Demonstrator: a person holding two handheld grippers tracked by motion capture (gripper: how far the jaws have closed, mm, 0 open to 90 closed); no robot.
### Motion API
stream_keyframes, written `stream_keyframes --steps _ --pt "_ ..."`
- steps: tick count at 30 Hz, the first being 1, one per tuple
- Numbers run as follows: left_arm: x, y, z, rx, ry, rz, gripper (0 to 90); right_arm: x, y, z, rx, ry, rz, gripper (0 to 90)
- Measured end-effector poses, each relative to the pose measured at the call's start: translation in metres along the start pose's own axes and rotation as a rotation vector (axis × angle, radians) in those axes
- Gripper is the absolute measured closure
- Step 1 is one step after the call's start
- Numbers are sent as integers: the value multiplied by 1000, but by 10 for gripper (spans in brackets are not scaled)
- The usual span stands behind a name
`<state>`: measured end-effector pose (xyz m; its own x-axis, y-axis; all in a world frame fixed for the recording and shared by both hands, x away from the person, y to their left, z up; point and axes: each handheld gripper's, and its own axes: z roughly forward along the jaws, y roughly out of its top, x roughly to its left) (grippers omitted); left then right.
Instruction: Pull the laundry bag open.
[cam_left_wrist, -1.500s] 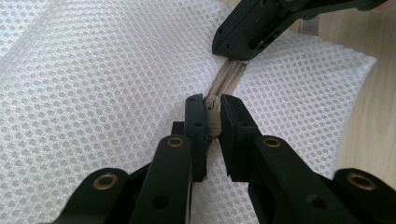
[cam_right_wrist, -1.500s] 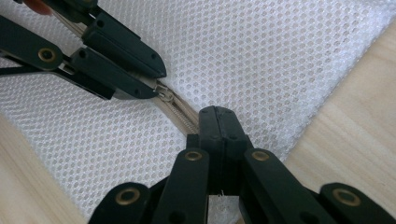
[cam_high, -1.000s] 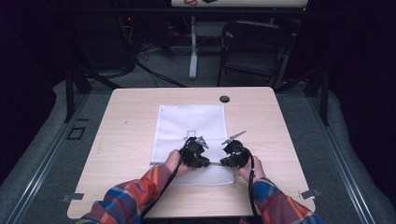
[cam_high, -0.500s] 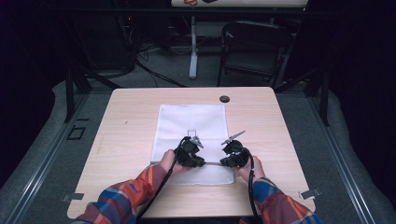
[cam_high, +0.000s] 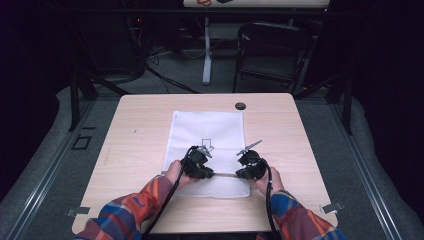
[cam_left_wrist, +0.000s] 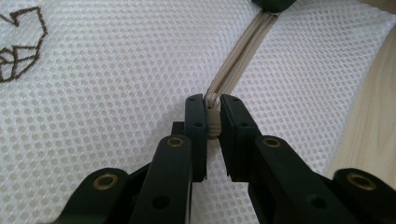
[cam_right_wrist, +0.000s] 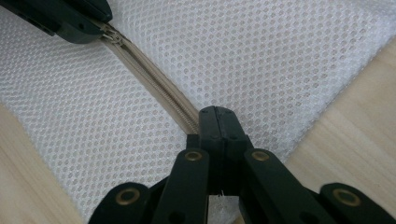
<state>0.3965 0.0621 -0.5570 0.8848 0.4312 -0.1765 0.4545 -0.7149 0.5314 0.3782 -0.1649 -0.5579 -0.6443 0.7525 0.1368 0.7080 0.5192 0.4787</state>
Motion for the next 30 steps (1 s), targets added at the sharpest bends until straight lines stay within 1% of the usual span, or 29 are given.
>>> stream_keyframes --steps 11,14,15,16,17,18,19,20,21,22,25,26,27,28,29,30 --pt "7 -12 -10 6 12 -23 818 0 0 0 4 0 -2 900" --pt "7 -13 -9 4 12 -26 818 1 0 0 3 6 1 900" --pt "7 -13 -9 15 14 -14 818 0 1 -1 18 5 -16 900" --pt "7 -13 -9 13 13 -16 818 0 1 -1 15 -5 -29 900" --pt "7 -13 -9 13 6 -18 818 1 1 -1 16 -3 -47 900" --pt "7 -13 -9 9 4 -23 818 2 1 0 0 -6 -42 900" --pt "7 -13 -9 11 6 -22 818 2 2 -2 17 -14 -61 900" --pt "7 -13 -9 12 3 -24 817 3 2 -2 -4 -23 -58 900" --pt "7 -13 -8 12 1 -23 817 2 3 -3 -2 -29 -70 900" --pt "7 -13 -8 13 0 -24 817 2 3 -3 -12 -18 -77 900" --pt "8 -13 -8 15 -4 -20 817 6 4 -4 -32 -23 -102 900" --pt "7 -13 -8 18 -5 -21 817 8 4 -3 -39 -22 -102 900" --pt "7 -13 -8 17 -5 -21 817 9 5 -3 -28 -30 -114 900" --pt "8 -14 -8 17 -8 -22 817 10 5 -2 -26 -21 -112 900" --pt "8 -14 -8 16 -8 -23 816 10 5 -1 -16 -22 -124 900" --pt "8 -14 -8 16 -8 -23 816 10 5 -1 -16 -22 -124 900"
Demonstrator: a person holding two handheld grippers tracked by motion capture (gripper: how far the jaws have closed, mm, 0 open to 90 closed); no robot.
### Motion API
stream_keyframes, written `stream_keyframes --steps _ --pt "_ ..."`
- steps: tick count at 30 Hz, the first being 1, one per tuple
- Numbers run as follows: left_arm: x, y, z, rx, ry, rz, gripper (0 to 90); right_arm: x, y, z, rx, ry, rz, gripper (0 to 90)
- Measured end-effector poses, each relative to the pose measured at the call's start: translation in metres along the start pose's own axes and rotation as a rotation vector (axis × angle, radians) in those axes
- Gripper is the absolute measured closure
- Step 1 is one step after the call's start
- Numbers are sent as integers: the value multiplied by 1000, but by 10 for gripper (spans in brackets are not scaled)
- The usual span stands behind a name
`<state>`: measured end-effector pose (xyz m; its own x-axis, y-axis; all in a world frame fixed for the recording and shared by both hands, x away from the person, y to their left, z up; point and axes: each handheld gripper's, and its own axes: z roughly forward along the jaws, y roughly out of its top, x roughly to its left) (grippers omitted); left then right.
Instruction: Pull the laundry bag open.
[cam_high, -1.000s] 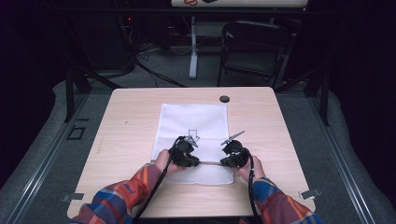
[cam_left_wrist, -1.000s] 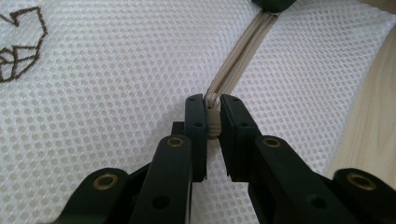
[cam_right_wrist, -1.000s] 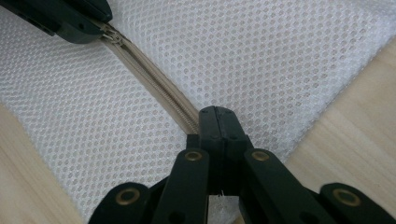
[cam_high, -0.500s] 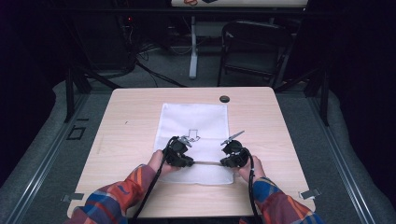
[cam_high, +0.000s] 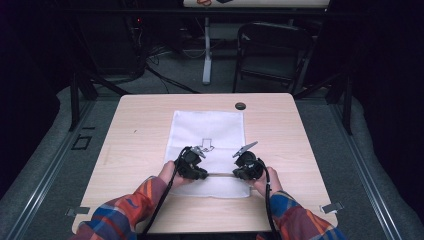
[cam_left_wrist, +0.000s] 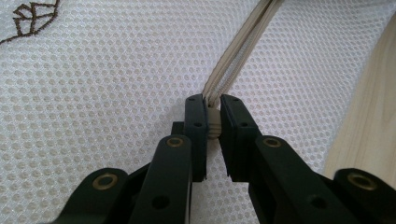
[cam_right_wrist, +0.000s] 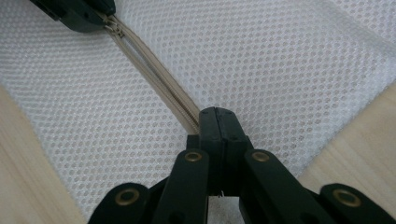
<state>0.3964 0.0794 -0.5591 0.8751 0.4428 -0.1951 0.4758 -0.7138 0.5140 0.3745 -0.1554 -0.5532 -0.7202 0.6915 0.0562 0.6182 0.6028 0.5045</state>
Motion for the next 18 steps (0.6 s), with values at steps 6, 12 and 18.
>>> stream_keyframes --steps 6,12,18 --pt "0 0 0 1 4 4 816 2 -1 6 15 -30 -35 900" --pt "-1 0 -1 3 20 2 818 2 -1 6 22 -36 -35 900" --pt "1 -3 -3 4 23 -8 818 3 0 6 36 -45 -33 900"
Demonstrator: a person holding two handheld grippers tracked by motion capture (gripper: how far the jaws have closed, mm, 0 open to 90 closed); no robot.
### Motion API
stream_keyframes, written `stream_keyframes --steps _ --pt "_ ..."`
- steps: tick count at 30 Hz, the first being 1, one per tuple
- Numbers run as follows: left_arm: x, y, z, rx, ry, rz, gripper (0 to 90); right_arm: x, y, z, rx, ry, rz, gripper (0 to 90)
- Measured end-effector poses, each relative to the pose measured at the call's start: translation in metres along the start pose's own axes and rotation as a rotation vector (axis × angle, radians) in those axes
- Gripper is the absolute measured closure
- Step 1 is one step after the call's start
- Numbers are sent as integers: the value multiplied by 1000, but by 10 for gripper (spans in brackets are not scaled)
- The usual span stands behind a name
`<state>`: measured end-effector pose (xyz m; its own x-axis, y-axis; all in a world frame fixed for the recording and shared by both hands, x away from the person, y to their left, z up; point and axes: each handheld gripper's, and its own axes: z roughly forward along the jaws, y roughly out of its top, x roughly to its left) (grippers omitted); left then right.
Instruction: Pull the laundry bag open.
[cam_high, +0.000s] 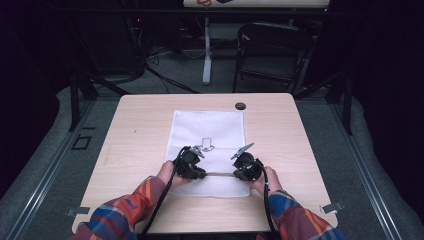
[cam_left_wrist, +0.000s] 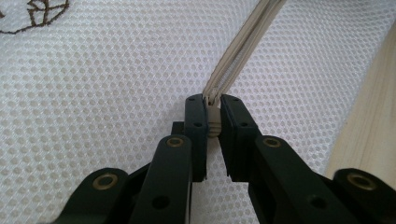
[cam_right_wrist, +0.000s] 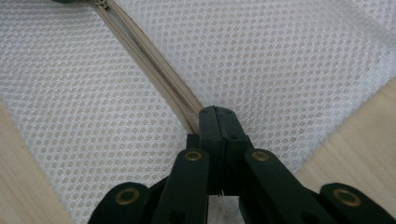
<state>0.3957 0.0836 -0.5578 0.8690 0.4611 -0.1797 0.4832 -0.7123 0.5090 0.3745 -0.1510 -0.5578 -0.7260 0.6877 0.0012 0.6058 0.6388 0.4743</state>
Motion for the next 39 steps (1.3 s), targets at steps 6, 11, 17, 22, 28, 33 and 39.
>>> stream_keyframes --steps 6,11,17,22,28,33,39 --pt "3 -3 -4 14 8 3 818 -1 0 0 7 6 -4 900" --pt "5 -7 -7 4 10 -12 818 -2 0 -1 7 7 -3 900" --pt "8 -13 -11 4 0 -28 818 -2 0 -1 8 9 -6 900" --pt "6 -16 -12 16 0 -26 817 -3 -1 0 0 12 -11 900" --pt "8 -19 -15 26 12 -35 817 -1 0 0 2 5 -14 900" --pt "11 -23 -20 21 20 -50 817 -3 -1 0 0 17 -9 900" --pt "12 -27 -23 17 25 -58 817 -1 -1 1 -18 11 0 900"
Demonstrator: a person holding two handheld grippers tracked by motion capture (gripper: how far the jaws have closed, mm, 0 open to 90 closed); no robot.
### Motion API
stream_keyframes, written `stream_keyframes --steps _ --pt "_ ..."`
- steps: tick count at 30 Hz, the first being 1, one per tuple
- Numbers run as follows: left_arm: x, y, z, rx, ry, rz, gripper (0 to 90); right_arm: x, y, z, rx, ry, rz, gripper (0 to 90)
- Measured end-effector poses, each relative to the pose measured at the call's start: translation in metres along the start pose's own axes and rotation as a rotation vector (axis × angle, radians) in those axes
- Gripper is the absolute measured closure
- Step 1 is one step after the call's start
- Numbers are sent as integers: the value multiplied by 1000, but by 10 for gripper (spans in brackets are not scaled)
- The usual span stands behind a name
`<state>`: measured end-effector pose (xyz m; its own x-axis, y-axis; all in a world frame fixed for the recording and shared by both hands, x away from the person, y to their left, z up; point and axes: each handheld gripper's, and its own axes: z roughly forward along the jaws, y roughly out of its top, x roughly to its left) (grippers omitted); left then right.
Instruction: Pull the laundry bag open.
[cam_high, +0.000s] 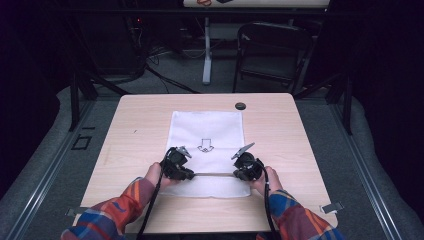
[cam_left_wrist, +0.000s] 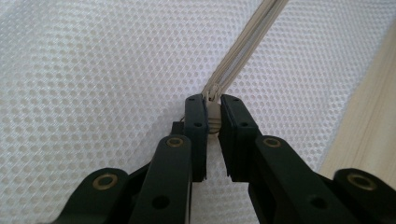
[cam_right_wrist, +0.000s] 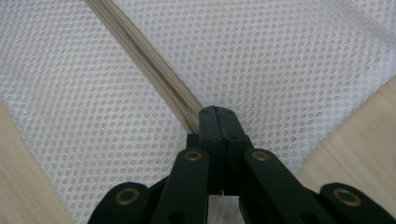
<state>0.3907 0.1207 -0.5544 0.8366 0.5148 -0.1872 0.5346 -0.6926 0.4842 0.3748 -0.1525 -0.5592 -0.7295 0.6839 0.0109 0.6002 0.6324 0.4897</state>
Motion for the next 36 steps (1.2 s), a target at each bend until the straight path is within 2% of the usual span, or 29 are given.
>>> stream_keyframes --steps 1,3,9,11,12,14,15,16,22,29,30,32,36 --pt "0 0 -1 -3 -3 -5 817 -1 1 -1 19 -1 -16 900" --pt "0 0 -1 -2 4 -1 817 -2 0 -1 17 8 -18 900" --pt "1 -3 -3 -5 -1 -18 817 -2 0 -1 15 12 -7 900" --pt "1 -3 -4 -2 22 -18 817 -3 0 -1 15 12 -8 900" --pt "3 -4 -4 -4 6 -22 817 -2 0 0 1 13 5 900" --pt "4 -6 -6 1 4 -32 817 -2 0 -1 13 12 -5 900" --pt "4 -6 -6 1 4 -32 817 -1 0 0 -1 13 6 900" --pt "5 -7 -7 -5 3 -30 817 -3 1 -1 20 15 -12 900" --pt "5 -8 -9 -5 13 -30 815 -3 1 -1 15 19 -5 900" --pt "12 -15 -16 -11 18 -58 815 -4 0 -1 13 22 -5 900" --pt "11 -16 -17 -16 37 -58 814 -4 0 -1 14 25 -6 900" --pt "11 -16 -17 -15 21 -55 814 -4 0 -1 13 25 -5 900" --pt "13 -18 -19 -15 27 -63 813 -3 0 -1 14 20 -5 900"
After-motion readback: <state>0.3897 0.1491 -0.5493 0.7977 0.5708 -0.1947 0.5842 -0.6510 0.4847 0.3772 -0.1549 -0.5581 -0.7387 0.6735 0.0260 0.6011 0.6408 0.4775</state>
